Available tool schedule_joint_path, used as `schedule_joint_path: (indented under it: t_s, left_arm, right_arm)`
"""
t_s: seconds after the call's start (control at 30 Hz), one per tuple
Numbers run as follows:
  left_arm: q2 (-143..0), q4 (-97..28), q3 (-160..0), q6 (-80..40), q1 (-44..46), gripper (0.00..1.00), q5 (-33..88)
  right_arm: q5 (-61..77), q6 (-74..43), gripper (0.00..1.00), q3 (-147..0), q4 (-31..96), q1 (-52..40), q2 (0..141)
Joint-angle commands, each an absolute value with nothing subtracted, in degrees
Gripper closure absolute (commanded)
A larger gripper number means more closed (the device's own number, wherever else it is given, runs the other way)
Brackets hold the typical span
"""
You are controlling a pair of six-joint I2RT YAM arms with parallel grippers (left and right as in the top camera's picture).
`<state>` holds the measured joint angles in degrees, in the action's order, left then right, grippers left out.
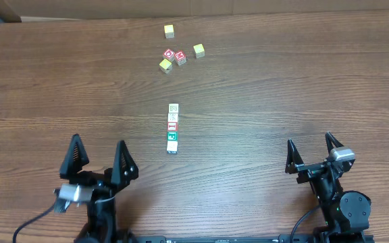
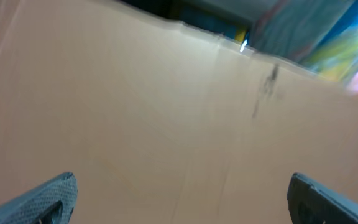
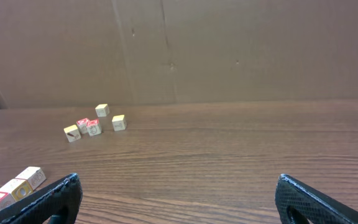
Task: Flip 5 blocks
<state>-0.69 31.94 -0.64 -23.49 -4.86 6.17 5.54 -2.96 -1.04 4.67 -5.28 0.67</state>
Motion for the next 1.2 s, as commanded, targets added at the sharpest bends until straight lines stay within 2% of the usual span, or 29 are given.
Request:
schedule_joint_path:
  t_s: [0.0, 0.33, 0.6, 1.17]
  left_arm:
    - [-0.2, 25.7, -0.3, -21.6, -4.5, 0.00, 4.3]
    - [-0.2, -3.7, -0.3, -12.7, -4.5, 0.00, 3.0]
    - [-0.2, -4.4, -0.3, -2.6, -4.5, 0.00, 2.5]
    - [-0.3, -4.4, -0.3, -2.5, -4.5, 0.00, 2.4]
  right_arm:
    - [5.2, -2.7, 0.00, -0.4, 4.4, -5.1, 0.2]
    - [5.2, -2.7, 0.00, -0.4, 4.4, -5.1, 0.2]
    - [5.2, -2.7, 0.00, -0.4, 4.4, -5.1, 0.2]
    - [5.2, -2.7, 0.00, -0.4, 4.4, -5.1, 0.2]
